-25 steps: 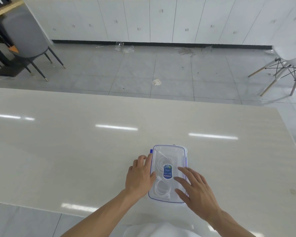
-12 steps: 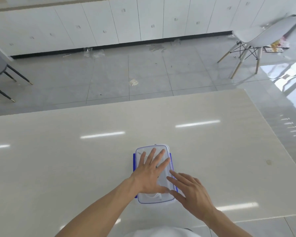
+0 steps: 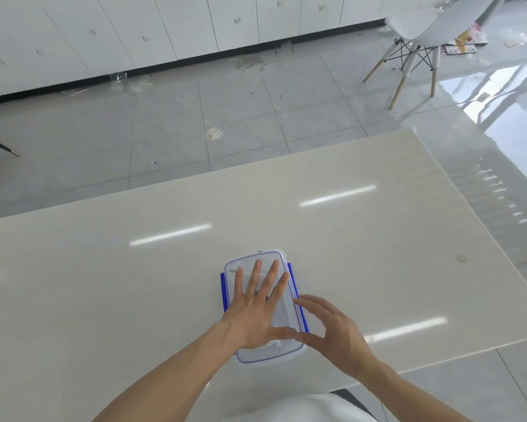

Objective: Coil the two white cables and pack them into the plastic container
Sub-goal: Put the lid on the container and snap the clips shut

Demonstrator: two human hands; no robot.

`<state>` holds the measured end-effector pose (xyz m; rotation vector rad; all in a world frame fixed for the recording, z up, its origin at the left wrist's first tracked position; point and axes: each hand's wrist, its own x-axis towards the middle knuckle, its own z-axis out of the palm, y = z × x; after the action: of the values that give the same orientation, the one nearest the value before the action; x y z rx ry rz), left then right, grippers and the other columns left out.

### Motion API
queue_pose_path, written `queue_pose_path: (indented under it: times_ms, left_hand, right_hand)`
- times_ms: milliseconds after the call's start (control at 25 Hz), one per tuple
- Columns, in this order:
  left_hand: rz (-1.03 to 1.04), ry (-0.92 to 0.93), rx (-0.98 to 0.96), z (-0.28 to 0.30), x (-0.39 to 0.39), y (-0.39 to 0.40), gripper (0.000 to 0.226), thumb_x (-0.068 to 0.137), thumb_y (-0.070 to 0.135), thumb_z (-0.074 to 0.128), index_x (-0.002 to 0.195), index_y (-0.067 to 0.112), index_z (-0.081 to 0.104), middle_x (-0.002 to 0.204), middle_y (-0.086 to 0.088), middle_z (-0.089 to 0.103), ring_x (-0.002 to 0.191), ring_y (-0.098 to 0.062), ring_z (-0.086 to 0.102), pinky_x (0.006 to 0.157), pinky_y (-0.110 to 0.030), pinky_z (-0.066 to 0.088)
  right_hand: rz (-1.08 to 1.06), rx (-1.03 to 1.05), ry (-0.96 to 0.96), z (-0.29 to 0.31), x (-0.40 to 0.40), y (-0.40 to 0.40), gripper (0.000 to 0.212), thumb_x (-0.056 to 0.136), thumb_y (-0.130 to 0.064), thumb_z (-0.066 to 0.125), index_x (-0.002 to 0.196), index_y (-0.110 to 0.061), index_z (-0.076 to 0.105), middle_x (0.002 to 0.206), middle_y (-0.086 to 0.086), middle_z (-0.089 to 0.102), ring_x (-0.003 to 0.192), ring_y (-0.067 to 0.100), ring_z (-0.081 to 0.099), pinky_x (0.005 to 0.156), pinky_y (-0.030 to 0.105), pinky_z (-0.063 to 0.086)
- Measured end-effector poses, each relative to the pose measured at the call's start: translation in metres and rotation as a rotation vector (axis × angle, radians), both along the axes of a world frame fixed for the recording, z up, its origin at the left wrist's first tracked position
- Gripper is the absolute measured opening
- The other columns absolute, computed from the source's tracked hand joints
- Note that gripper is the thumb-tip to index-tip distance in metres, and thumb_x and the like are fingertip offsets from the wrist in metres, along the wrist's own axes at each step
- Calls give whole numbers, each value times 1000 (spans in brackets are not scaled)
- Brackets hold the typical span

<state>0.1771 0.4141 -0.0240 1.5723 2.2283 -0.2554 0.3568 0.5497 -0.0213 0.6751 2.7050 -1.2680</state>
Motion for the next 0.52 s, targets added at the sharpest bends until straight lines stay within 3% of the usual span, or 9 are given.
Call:
queue_pose_path:
  times_ms: [80, 160, 280, 520]
  left_hand:
    - [7, -8, -13, 1, 0, 1, 111, 70, 98, 6, 146, 29, -36, 152, 3, -47, 138, -31, -45, 110, -66, -22]
    - [8, -9, -24, 2, 0, 1, 111, 69, 98, 6, 145, 29, -37, 152, 3, -48, 138, -30, -46, 110, -66, -22]
    - [-4, -27, -37, 1, -2, 1, 110, 71, 97, 8, 144, 30, -38, 151, 4, -50, 136, -30, -48, 109, -66, -23]
    - [-22, -21, -64, 2, -3, 1, 108, 71, 94, 10, 144, 30, -39, 150, 2, -51, 136, -31, -48, 109, -65, -24]
  right_hand:
    - [-131, -177, -72, 0, -2, 4, 98, 61, -86, 59, 145, -38, 44, 139, -24, 48, 114, 1, 57, 94, 28, 54]
    - [-165, -353, -216, 1, -7, 9, 106, 60, -76, 73, 150, -32, 37, 137, -15, 49, 114, 8, 57, 95, 27, 51]
    - [-171, -560, -331, 4, -20, 15, 88, 83, -48, 75, 155, -24, 31, 135, -12, 52, 112, 10, 59, 100, 31, 50]
    - [-282, -696, -389, 12, -53, 17, 64, 97, -38, 63, 152, -20, 37, 134, 0, 64, 114, 22, 65, 98, 40, 55]
